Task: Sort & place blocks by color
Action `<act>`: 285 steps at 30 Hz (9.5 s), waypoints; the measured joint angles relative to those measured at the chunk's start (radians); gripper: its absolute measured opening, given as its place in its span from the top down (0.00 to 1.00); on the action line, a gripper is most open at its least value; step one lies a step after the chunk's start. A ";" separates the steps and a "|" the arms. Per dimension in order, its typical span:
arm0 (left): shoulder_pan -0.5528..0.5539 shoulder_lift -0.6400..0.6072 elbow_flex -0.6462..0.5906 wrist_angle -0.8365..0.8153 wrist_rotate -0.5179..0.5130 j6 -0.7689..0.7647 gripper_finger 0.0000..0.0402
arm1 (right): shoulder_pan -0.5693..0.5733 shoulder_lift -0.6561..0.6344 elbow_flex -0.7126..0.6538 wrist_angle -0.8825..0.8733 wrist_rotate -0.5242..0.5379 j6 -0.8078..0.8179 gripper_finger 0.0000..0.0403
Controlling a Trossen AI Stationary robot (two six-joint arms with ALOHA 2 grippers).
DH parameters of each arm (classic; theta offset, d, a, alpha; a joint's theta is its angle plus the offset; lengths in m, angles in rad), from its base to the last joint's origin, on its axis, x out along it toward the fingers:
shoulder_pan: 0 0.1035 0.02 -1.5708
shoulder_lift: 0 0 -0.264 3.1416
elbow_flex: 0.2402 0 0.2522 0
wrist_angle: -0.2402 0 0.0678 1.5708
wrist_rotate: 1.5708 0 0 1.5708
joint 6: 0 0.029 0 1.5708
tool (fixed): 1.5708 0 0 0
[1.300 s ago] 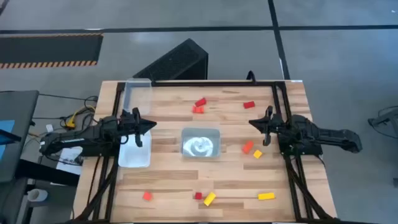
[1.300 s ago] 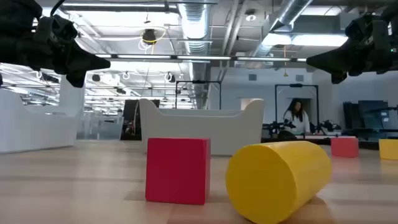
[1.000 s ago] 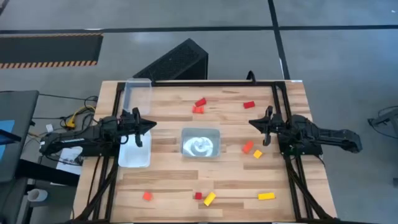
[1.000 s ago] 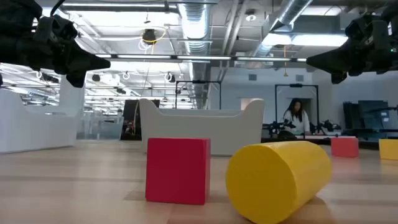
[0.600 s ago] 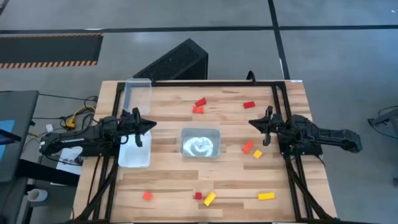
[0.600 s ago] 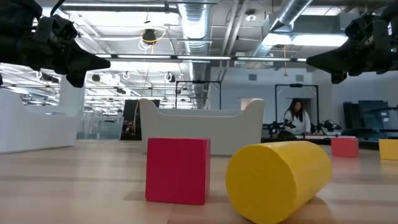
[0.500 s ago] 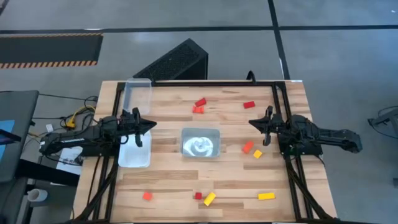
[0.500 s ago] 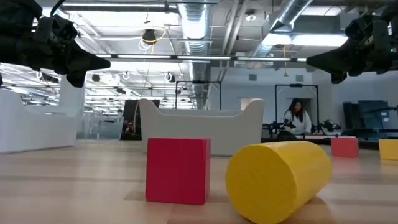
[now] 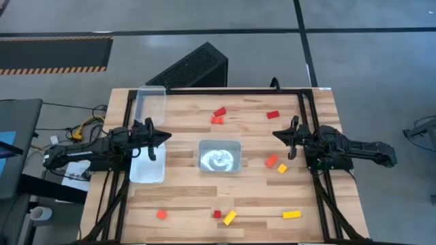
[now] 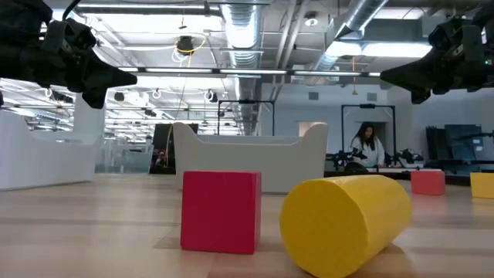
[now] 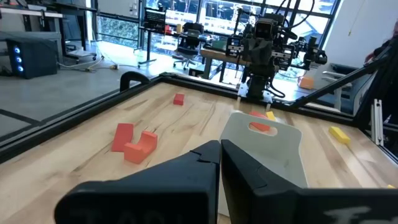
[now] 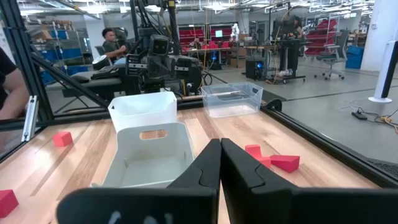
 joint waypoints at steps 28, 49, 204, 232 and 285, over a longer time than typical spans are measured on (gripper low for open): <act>0.000 0.000 0.000 0.000 0.000 0.000 1.00 | 0.000 0.000 0.000 0.000 0.000 0.000 0.92; 0.000 0.000 0.000 0.000 0.000 0.000 1.00 | 0.000 0.000 0.000 0.000 0.000 0.000 0.92; 0.000 0.000 0.000 0.000 0.000 0.000 1.00 | 0.224 1.278 0.891 -0.218 -0.036 0.001 0.69; 0.000 0.004 0.000 0.001 -0.001 0.000 1.00 | 0.137 1.719 1.203 -0.468 -0.103 0.050 0.65; 0.021 0.387 0.323 0.069 -0.039 0.035 0.78 | 0.326 1.112 0.520 0.383 0.207 0.115 0.59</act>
